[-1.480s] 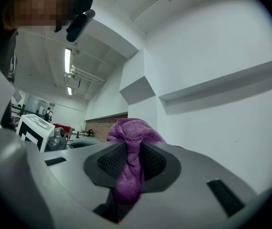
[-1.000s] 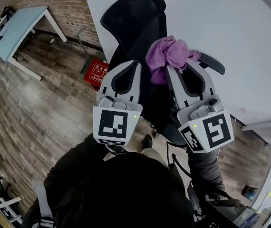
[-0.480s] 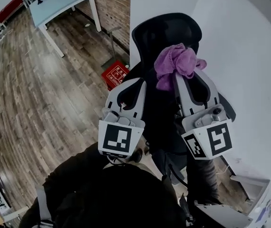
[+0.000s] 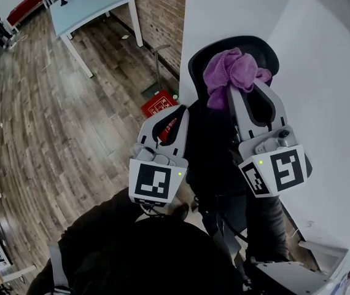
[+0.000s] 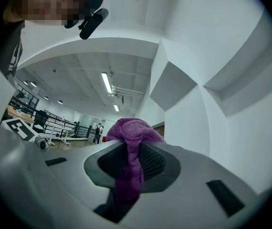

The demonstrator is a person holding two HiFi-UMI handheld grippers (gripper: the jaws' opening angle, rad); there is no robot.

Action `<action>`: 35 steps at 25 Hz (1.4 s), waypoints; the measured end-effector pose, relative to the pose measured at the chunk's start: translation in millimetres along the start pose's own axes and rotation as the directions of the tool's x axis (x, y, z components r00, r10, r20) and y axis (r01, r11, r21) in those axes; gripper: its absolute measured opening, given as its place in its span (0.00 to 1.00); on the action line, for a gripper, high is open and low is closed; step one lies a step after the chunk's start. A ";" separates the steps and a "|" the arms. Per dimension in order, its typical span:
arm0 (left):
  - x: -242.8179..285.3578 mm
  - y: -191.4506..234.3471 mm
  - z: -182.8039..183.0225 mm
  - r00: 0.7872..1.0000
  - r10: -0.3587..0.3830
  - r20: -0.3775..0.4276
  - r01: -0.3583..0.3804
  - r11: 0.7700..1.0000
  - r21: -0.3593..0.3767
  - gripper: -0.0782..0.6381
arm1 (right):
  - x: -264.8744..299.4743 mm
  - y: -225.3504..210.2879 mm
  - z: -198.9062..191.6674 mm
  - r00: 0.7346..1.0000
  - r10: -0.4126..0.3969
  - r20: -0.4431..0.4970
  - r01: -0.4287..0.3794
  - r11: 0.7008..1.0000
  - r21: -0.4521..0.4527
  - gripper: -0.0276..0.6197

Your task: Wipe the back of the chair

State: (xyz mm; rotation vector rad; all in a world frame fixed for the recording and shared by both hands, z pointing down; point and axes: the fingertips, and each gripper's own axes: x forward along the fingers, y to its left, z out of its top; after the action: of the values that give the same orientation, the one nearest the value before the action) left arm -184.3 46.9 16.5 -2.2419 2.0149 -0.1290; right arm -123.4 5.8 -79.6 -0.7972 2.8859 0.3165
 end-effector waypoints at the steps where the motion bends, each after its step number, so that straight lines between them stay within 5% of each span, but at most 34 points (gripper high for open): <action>1: 2.9 6.1 -1.0 1.000 0.008 0.001 -0.008 1.000 -0.011 0.12 | 6.7 -1.4 -4.0 1.000 0.001 -0.006 -0.001 1.000 0.002 0.15; 16: 59.3 44.4 -40.4 0.998 0.018 -0.062 -0.021 0.999 -0.049 0.12 | 62.2 -11.8 -76.8 0.986 0.070 -0.152 -0.077 0.996 -0.037 0.15; 35: 88.5 68.5 -58.0 0.997 0.026 -0.075 -0.033 0.995 -0.095 0.12 | 90.3 -38.3 -98.3 0.973 0.043 -0.229 -0.059 0.996 -0.065 0.14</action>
State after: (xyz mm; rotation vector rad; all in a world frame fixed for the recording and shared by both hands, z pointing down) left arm -250.6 -50.3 61.9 -2.2948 2.1346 -0.1153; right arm -187.3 -93.8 -7.0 -0.8219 3.1290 0.3572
